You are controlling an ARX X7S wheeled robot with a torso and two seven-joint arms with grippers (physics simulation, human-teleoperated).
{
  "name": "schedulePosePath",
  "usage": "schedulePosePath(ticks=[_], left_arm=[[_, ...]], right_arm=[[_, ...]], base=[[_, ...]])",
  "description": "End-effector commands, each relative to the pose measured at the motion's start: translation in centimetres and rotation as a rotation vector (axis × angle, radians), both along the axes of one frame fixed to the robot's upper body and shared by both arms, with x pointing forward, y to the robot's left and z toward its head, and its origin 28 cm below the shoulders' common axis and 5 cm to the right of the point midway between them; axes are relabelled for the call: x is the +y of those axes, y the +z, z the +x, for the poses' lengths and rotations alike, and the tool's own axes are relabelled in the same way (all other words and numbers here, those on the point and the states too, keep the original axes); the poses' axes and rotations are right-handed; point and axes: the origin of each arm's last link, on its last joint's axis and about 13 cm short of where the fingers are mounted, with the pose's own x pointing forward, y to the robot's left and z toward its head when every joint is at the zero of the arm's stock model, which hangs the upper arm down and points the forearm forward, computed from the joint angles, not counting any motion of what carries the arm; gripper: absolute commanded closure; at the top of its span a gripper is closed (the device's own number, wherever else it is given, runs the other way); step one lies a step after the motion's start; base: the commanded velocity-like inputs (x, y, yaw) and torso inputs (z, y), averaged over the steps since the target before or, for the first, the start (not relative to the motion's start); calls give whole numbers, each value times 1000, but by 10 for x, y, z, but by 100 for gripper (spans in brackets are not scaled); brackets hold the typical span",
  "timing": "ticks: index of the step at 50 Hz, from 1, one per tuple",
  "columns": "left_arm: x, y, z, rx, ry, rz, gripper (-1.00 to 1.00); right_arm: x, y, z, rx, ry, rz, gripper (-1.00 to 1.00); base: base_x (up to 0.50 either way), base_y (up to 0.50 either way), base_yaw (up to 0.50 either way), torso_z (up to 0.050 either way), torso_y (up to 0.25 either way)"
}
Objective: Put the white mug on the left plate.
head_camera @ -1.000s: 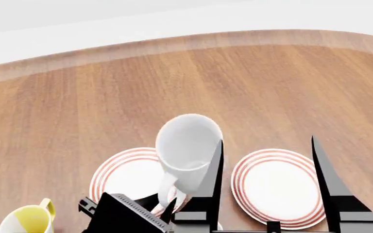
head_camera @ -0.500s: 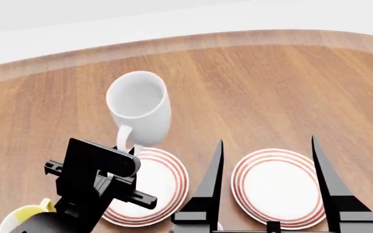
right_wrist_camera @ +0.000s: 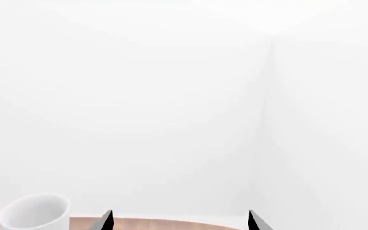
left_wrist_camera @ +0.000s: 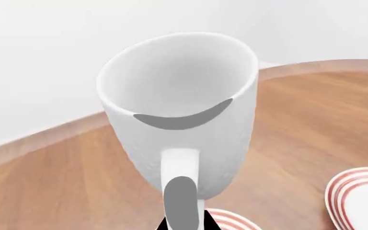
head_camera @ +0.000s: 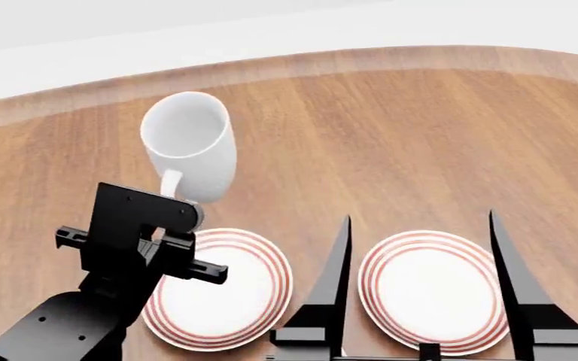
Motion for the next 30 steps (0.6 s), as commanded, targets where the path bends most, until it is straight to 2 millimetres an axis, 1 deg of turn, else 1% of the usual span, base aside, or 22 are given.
schedulePosePath(ticks=[1, 3, 6, 14, 20, 30], left_arm=[[1, -5, 7, 18, 23, 3, 100], [1, -9, 8, 27, 25, 4, 100], [0, -7, 7, 31, 24, 5, 100], [0, -14, 2, 40, 26, 29, 100], [0, -25, 0, 55, 23, 38, 100], [1, -35, -8, 74, 21, 50, 100]], right_arm=[[-1, 0, 0, -1, -5, 3, -100], [-1, 0, 0, -3, -4, 3, -100], [-1, 0, 0, -3, -6, 4, -100], [-1, 0, 0, -3, -5, 2, -100], [-1, 0, 0, -1, -5, 2, -100], [0, 0, 0, 4, 0, 1, -100]], base=[[0, 0, 0, 0, 0], [0, 0, 0, 0, 0], [0, 0, 0, 0, 0], [0, 0, 0, 0, 0], [0, 0, 0, 0, 0], [0, 0, 0, 0, 1]])
